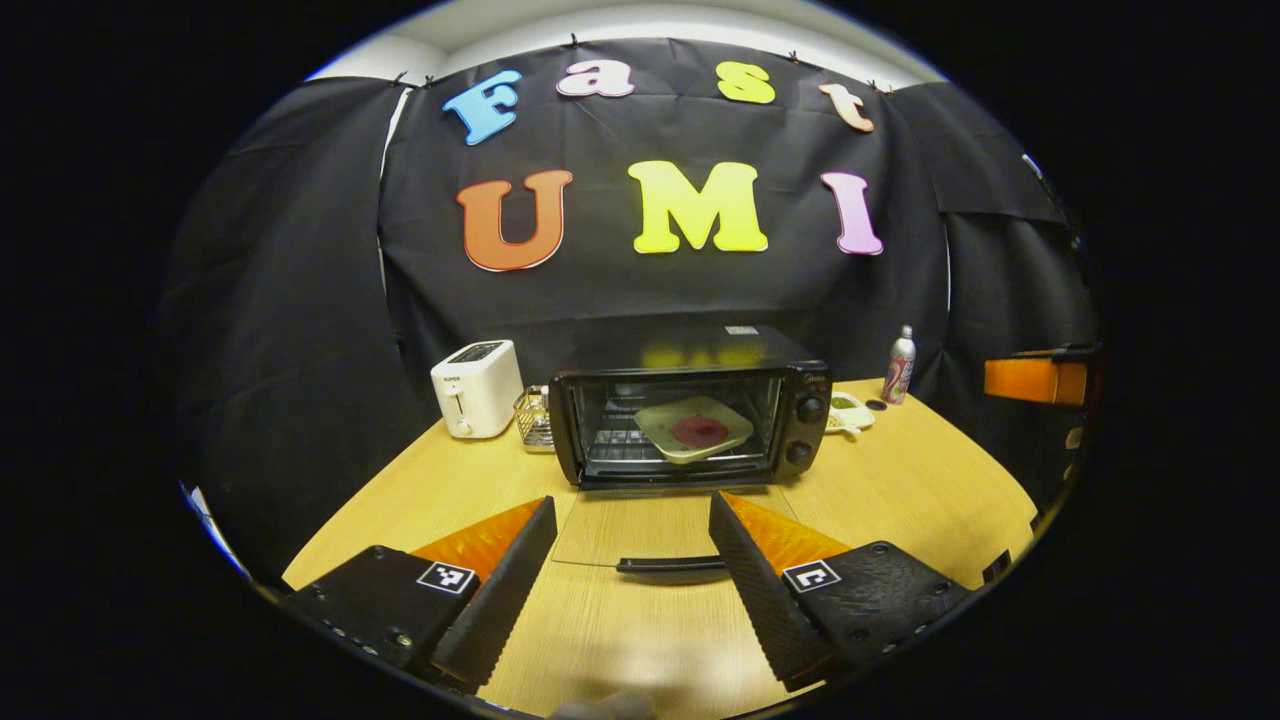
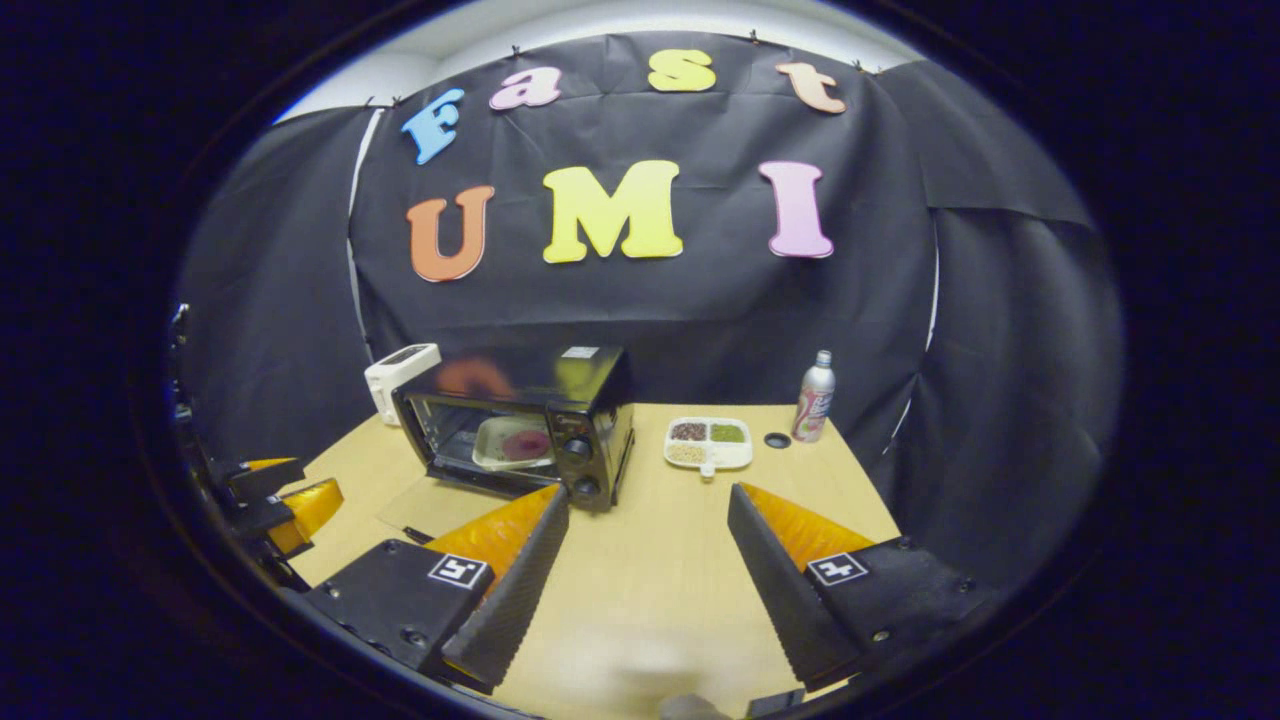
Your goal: Open the electric oven with the left hand, put the food in, and close the electric oven.
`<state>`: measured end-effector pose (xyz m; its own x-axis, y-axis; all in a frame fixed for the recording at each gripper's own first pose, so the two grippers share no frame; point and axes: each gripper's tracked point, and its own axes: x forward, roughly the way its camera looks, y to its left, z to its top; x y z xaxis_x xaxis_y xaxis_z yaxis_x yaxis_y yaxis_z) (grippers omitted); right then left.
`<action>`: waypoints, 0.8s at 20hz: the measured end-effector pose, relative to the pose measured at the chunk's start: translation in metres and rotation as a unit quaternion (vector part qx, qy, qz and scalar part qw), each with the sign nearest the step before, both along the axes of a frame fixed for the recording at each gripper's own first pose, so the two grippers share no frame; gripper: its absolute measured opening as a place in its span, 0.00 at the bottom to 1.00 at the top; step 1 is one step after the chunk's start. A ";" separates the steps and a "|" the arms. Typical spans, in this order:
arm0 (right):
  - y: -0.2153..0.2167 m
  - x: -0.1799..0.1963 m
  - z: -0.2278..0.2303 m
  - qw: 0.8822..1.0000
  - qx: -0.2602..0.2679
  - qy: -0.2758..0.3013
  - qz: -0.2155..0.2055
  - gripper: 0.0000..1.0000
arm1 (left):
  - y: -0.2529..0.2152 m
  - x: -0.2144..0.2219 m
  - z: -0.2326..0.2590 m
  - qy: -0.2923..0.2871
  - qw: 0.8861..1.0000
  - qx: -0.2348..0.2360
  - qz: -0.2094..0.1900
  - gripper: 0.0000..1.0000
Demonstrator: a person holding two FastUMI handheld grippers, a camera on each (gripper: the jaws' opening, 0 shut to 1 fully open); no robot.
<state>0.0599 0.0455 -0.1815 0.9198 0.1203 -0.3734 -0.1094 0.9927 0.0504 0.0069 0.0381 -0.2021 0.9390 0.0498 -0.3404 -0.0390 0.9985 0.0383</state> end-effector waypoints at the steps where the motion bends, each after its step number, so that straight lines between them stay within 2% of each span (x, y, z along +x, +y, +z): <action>1: -0.008 -0.004 0.002 1.000 -0.005 -0.001 0.006 0.96 | -0.008 -0.003 -0.007 0.004 1.000 -0.002 0.002 0.96; 3: -0.019 -0.012 0.004 1.000 -0.001 0.003 0.020 0.96 | -0.022 -0.005 -0.026 0.022 1.000 -0.011 0.007 0.96; 4: -0.025 -0.015 0.008 1.000 -0.003 0.002 0.026 1.00 | -0.027 -0.008 -0.035 0.033 0.999 -0.015 0.011 0.96; 5: -0.032 -0.017 0.009 1.000 -0.006 0.002 0.031 0.96 | -0.031 -0.009 -0.041 0.037 0.999 -0.017 0.014 0.96; 7: -0.041 -0.019 0.014 0.999 -0.012 -0.001 0.036 0.96 | -0.040 -0.007 -0.057 0.049 0.999 -0.017 0.014 0.96; 11: -0.049 -0.022 0.022 1.000 -0.020 -0.001 0.022 0.96 | -0.055 0.000 -0.093 0.080 0.996 -0.025 -0.004 0.96; 12: -0.050 -0.023 0.021 1.000 -0.019 0.002 0.015 1.00 | -0.057 0.002 -0.103 0.087 0.996 -0.025 -0.012 0.96; 15: -0.050 -0.029 0.024 1.000 -0.011 0.013 -0.007 1.00 | -0.051 0.007 -0.128 0.111 0.993 -0.037 -0.021 0.96; 16: -0.049 -0.031 0.023 1.000 -0.012 0.016 -0.014 0.96 | -0.050 0.009 -0.134 0.115 0.992 -0.041 -0.022 0.96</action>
<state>0.0287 -0.0031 -0.1580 0.9100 0.0845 -0.4060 -0.0796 0.9964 0.0289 0.0163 -0.0117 -0.3361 0.8364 -0.0260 -0.5475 0.0047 0.9992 -0.0402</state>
